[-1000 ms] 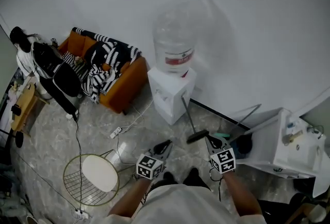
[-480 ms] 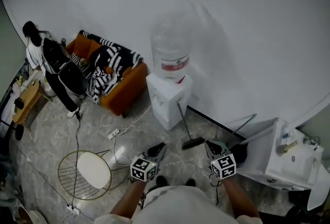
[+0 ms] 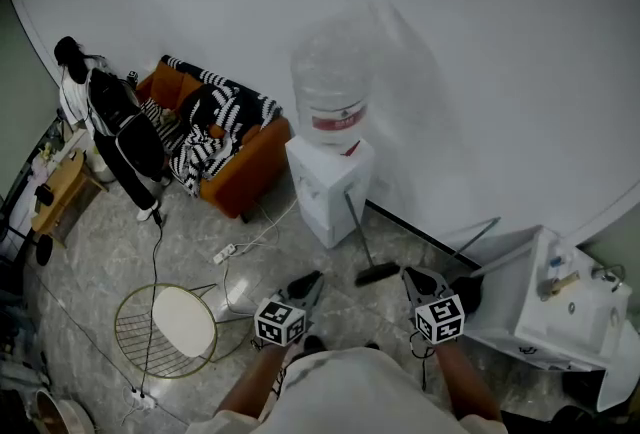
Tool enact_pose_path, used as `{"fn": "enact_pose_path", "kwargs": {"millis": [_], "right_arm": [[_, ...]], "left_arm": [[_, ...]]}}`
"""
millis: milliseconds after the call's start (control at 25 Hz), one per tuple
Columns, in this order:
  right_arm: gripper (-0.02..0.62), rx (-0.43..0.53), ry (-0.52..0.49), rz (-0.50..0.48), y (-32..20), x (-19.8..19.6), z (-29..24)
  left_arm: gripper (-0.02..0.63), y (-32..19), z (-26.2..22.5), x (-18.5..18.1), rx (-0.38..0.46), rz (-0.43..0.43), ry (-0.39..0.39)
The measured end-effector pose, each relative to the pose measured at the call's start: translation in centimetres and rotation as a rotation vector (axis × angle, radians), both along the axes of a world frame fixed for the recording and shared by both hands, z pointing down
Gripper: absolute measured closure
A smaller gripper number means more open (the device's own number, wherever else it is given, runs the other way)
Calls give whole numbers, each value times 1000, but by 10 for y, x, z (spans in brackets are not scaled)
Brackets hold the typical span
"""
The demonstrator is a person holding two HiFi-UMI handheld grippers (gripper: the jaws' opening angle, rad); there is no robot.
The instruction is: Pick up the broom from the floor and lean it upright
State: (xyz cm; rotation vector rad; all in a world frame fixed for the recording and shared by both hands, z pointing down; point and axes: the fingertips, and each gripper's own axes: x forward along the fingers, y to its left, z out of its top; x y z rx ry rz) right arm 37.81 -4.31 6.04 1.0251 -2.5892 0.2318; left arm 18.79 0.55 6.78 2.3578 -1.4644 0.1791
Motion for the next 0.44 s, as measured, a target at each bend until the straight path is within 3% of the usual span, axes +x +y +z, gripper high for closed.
{"fn": "enact_pose_path", "kwargs": {"millis": [440], "right_arm": [[596, 12, -5, -19, 0, -2, -4]], "left_arm": [[574, 0, -1, 7, 6, 1, -3]]}}
